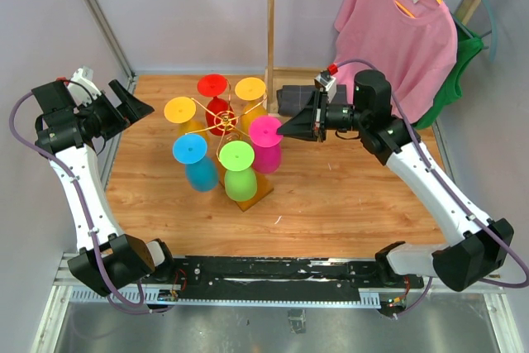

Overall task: Take the wine glass off the wine glass rack
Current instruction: Pick up the wine glass from the wine rack.

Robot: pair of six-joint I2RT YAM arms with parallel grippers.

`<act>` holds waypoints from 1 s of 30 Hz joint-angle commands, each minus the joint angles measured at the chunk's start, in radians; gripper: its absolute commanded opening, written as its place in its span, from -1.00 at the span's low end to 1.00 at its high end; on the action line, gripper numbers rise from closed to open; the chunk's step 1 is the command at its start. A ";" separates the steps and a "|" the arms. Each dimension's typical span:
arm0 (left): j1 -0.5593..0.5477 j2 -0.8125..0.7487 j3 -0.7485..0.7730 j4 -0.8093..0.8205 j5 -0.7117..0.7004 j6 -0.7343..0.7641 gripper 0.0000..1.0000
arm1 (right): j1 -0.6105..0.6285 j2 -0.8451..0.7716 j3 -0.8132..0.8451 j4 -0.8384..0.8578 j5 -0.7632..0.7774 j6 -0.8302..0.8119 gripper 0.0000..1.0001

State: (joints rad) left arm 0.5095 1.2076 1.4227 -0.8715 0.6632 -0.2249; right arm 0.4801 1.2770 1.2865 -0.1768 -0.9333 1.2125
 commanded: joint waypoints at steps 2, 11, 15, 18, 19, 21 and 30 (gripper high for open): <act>0.010 0.001 0.002 -0.009 0.007 0.010 0.98 | 0.023 0.024 0.064 0.030 0.005 0.007 -0.99; 0.009 -0.003 0.008 -0.009 0.004 0.006 0.98 | 0.027 0.142 0.173 0.075 -0.003 0.006 -0.99; 0.009 -0.002 0.006 -0.009 0.003 0.004 0.98 | 0.027 0.169 0.188 0.091 -0.001 0.009 -0.99; 0.009 -0.002 0.004 -0.007 -0.002 0.003 0.98 | 0.028 0.189 0.198 0.107 0.003 0.016 -0.99; 0.009 -0.001 0.004 -0.005 -0.003 0.002 0.98 | 0.028 0.195 0.200 0.110 0.005 0.016 -0.99; 0.009 0.000 0.004 -0.003 -0.007 0.002 0.98 | 0.028 0.205 0.205 0.112 0.009 0.015 -0.99; 0.009 0.011 0.020 -0.001 -0.026 0.007 0.98 | 0.006 0.214 0.196 0.117 0.022 0.012 -0.99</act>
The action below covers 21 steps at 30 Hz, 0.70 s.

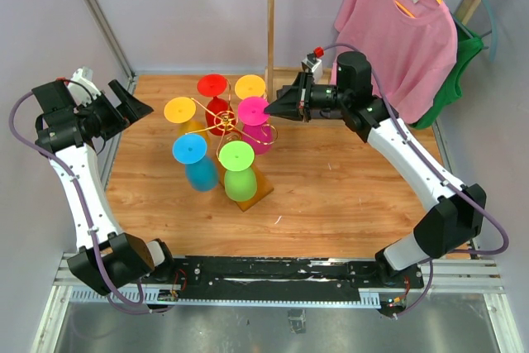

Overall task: Take the wine glass off the wine glass rack
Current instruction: Pick up the wine glass from the wine rack.

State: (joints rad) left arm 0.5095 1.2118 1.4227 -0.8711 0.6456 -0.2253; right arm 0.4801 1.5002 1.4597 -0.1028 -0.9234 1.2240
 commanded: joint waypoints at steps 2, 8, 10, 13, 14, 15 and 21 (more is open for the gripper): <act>0.009 0.009 0.024 -0.002 -0.011 0.007 0.98 | -0.009 -0.016 0.015 0.043 0.011 0.001 -0.99; 0.009 0.018 0.053 -0.007 -0.025 0.014 0.99 | -0.059 -0.051 0.000 0.017 -0.001 -0.011 -0.99; 0.009 0.024 0.066 -0.012 -0.031 0.018 0.99 | -0.080 -0.065 -0.009 0.006 -0.004 -0.016 -0.99; 0.010 0.035 0.087 -0.014 -0.039 0.023 0.99 | -0.115 -0.085 -0.026 -0.002 -0.009 -0.020 -0.99; 0.011 0.040 0.096 -0.014 -0.042 0.023 0.99 | -0.125 -0.091 -0.032 -0.003 -0.011 -0.020 -0.99; 0.012 0.047 0.110 -0.014 -0.044 0.023 0.98 | -0.135 -0.095 -0.035 -0.003 -0.013 -0.021 -0.99; 0.028 0.090 0.198 -0.026 -0.056 0.036 0.99 | -0.183 -0.118 -0.039 -0.027 -0.028 -0.035 -0.99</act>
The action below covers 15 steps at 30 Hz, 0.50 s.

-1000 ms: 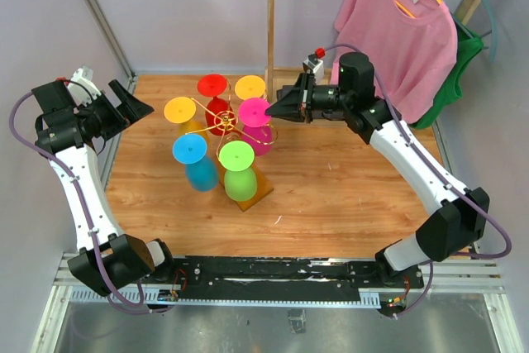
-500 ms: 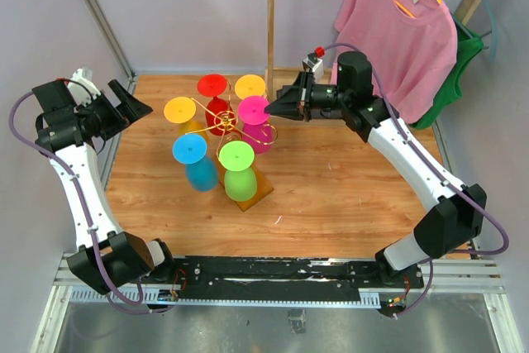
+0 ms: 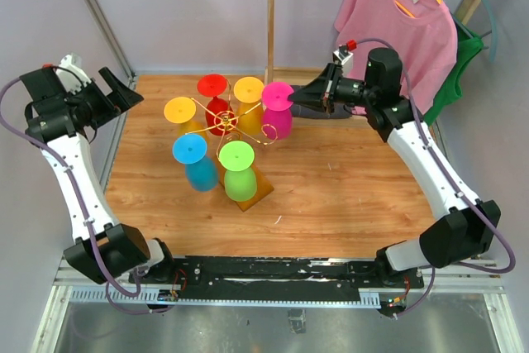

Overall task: Take the wine glass off the wine glass rack
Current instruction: Pick up the wine glass from the wine rack, then place the wine glass at the center of the board.

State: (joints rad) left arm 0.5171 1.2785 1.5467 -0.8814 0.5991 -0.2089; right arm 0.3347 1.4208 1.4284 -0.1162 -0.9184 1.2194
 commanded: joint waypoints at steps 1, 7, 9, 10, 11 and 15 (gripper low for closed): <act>0.025 0.032 0.102 -0.019 -0.009 0.021 0.98 | -0.048 -0.045 -0.011 -0.022 -0.035 -0.034 -0.99; 0.029 0.080 0.296 -0.050 0.054 0.018 0.98 | -0.153 -0.100 -0.035 -0.083 -0.070 -0.062 -0.99; 0.029 0.086 0.336 -0.067 0.102 0.016 0.98 | -0.199 -0.123 -0.039 -0.117 -0.089 -0.081 -0.99; 0.029 0.087 0.348 -0.074 0.128 0.014 0.99 | -0.226 -0.135 -0.042 -0.132 -0.098 -0.087 -0.99; 0.029 0.086 0.359 -0.079 0.150 0.011 0.99 | -0.253 -0.149 -0.043 -0.145 -0.110 -0.091 -0.99; 0.029 0.093 0.403 -0.080 0.242 -0.025 0.97 | -0.360 -0.186 -0.027 -0.195 -0.157 -0.108 -0.99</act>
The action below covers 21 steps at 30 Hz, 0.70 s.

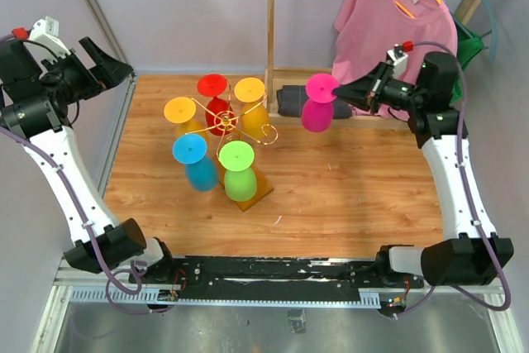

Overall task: Take the wine glass off the wine glass rack
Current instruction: Place the wine glass at the center of the board.

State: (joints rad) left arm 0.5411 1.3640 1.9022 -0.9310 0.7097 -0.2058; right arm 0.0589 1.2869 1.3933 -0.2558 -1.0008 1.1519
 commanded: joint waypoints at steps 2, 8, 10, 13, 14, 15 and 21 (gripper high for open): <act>0.003 0.021 0.078 -0.028 0.188 -0.064 0.95 | -0.126 -0.063 0.029 -0.072 -0.094 -0.043 -0.99; -0.093 0.065 0.214 0.010 0.289 -0.132 0.98 | -0.157 -0.047 0.151 -0.052 -0.116 -0.012 -0.99; -0.140 0.075 0.232 0.050 0.312 -0.166 0.99 | -0.160 -0.042 0.183 0.009 -0.118 0.036 -0.99; -0.210 0.090 0.229 0.138 0.361 -0.245 0.98 | -0.160 -0.041 0.214 0.120 -0.117 0.120 -0.99; -0.235 0.099 0.228 0.170 0.380 -0.271 0.99 | -0.160 -0.043 0.217 0.167 -0.114 0.151 -0.99; -0.266 0.107 0.230 0.202 0.398 -0.299 0.99 | -0.160 -0.045 0.218 0.211 -0.113 0.182 -0.99; -0.460 0.155 0.207 0.497 0.451 -0.515 0.98 | -0.162 -0.079 0.212 0.456 -0.072 0.323 -0.99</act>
State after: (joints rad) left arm 0.1783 1.4952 2.1258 -0.7074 1.0760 -0.5102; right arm -0.0856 1.2453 1.5848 -0.0429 -1.0908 1.3365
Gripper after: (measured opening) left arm 0.992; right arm 0.019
